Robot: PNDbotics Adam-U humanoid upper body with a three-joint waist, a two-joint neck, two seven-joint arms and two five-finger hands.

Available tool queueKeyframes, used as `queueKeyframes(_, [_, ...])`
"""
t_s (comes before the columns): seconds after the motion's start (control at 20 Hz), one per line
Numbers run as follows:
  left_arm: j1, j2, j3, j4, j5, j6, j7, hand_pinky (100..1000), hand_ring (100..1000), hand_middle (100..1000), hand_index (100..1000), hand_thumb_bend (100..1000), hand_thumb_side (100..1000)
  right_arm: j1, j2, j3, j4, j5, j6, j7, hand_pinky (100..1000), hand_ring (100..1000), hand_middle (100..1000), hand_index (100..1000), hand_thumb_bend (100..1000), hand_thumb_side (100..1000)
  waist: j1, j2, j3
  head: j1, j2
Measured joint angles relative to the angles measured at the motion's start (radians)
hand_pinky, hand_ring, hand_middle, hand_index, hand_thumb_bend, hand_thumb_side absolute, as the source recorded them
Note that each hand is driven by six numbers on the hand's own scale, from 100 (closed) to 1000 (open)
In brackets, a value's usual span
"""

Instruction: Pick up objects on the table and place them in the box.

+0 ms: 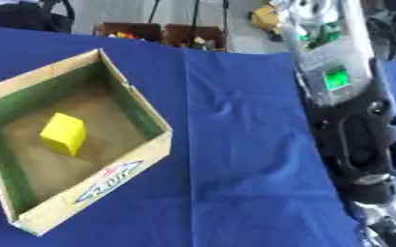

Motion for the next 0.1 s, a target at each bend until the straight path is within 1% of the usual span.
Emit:
queueKeyframes(0.05, [0.0,0.0,0.0,0.0,-0.001,0.0,0.001,746,894,876,935,100,925,0.03,-0.016,-0.01,-0.024,-0.023,-0.007,-0.066,746,817,785,779,100,592,0.008,0.0,-0.007,0.006,0.0])
queueKeyframes(0.1, [0.001,0.0,0.001,0.0,-0.002,0.0,0.003,746,894,876,935,100,928,0.058,-0.032,-0.021,-0.047,-0.045,-0.024,-0.133,751,823,795,791,100,632,0.014,0.0,-0.014,0.011,0.0])
